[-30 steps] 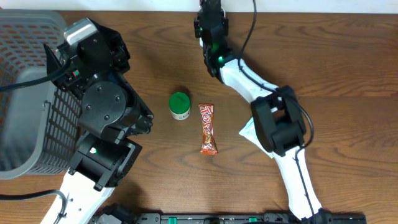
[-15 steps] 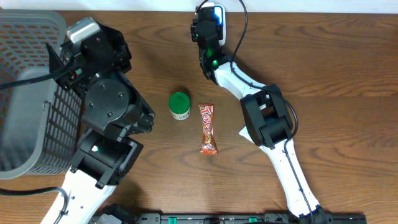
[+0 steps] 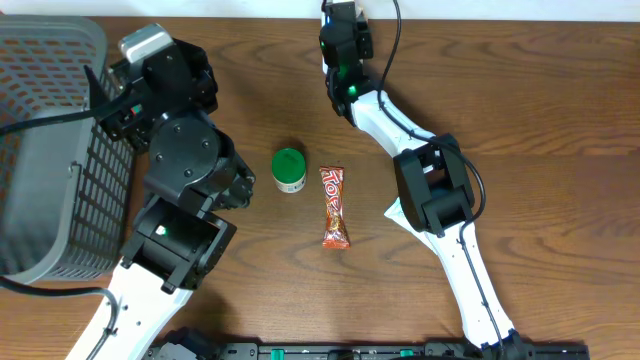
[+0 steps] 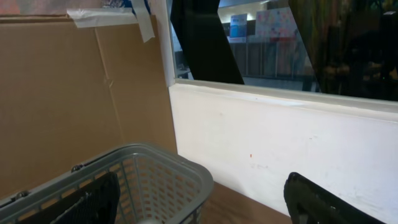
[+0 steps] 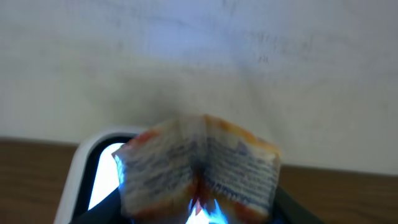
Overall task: Scan the item barcode
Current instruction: 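Keep the Kleenex pack raised at the scanner with the right gripper, then carry the Kleenex pack to the right table edge and release it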
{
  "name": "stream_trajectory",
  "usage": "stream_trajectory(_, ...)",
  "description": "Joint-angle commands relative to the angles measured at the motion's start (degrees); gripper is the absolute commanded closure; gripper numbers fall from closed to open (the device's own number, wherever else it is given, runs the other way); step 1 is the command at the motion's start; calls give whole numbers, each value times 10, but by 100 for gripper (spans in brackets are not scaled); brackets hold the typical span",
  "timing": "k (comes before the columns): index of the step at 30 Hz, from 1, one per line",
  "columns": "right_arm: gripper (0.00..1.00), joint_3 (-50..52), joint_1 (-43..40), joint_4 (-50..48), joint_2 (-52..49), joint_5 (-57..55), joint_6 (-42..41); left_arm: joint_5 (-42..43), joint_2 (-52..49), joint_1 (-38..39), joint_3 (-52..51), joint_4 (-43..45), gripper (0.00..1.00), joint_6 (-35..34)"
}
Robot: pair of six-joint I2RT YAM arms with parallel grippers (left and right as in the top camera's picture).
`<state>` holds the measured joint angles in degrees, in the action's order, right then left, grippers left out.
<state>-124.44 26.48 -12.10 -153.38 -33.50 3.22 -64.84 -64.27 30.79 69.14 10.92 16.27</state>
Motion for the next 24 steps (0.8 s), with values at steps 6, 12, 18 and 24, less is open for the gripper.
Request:
stream_trajectory(6, 56, -8, -3, 138, 78, -11, -30, -3, -1, -2, -4, 3, 15, -8)
stream_trajectory(12, 53, -8, -5, 384, 231, -11, -85, -1, -1, -2, -4, 9, 15, -11)
stream_trajectory(18, 51, -8, -59, 653, 350, -5, -246, -1, 2, -2, -4, 19, 15, -14)
stream_trajectory(24, 49, -8, -183, 837, 386, -5, -311, -1, 9, -2, -4, 22, 15, -14)
